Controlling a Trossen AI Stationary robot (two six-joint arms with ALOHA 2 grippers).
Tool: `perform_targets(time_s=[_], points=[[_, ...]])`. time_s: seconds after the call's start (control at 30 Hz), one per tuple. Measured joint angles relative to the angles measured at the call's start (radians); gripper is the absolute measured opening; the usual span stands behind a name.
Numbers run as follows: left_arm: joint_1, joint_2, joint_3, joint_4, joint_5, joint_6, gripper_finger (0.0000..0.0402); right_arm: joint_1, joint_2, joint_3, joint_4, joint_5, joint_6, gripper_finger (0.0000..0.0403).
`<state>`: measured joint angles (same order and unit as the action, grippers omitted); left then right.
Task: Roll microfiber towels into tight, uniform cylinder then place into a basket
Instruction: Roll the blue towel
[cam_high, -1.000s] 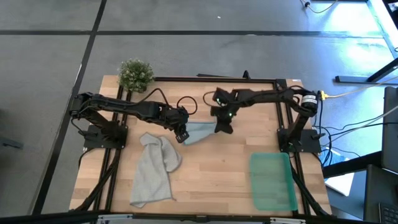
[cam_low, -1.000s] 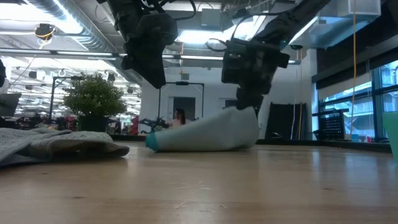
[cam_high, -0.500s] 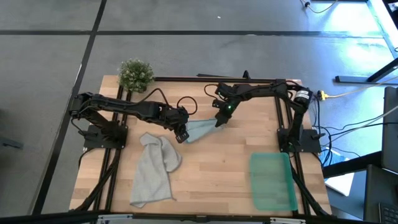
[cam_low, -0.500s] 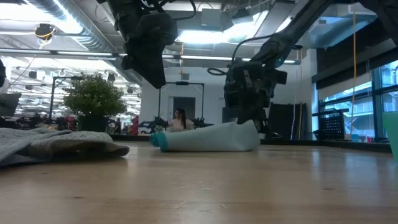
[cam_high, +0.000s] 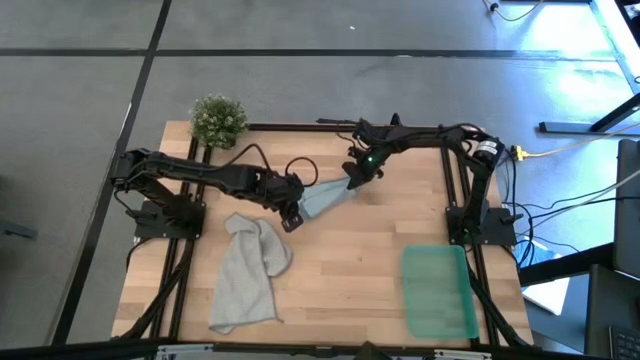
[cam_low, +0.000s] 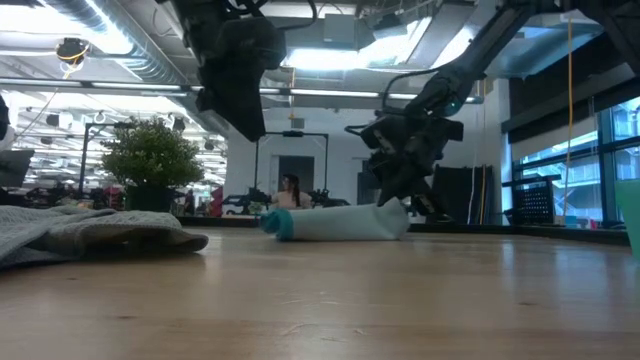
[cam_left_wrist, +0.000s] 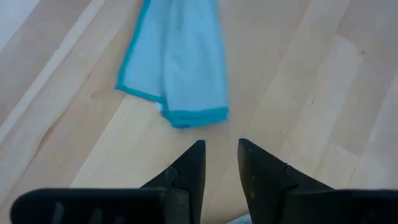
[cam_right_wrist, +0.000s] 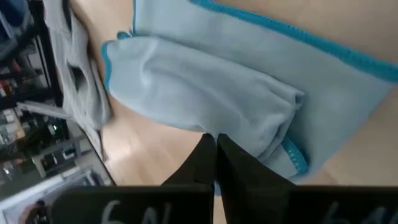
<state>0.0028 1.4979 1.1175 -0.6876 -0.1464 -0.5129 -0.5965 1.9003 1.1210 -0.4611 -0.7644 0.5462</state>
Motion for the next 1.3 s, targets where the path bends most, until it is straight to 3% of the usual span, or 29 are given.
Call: perform_targets(time_s=[0.53, 1.3], points=[[-0.018, 0.205, -0.002, 0.135, -0.054, 0.14, 0.0089, 0.002, 0.0, 0.001, 0.047, -0.023, 0.025, 0.0009], [0.004, 0.218, -0.002, 0.153, -0.077, 0.262, 0.0094, 0.001, 0.0, 0.002, 0.049, -0.022, -0.001, 0.001]])
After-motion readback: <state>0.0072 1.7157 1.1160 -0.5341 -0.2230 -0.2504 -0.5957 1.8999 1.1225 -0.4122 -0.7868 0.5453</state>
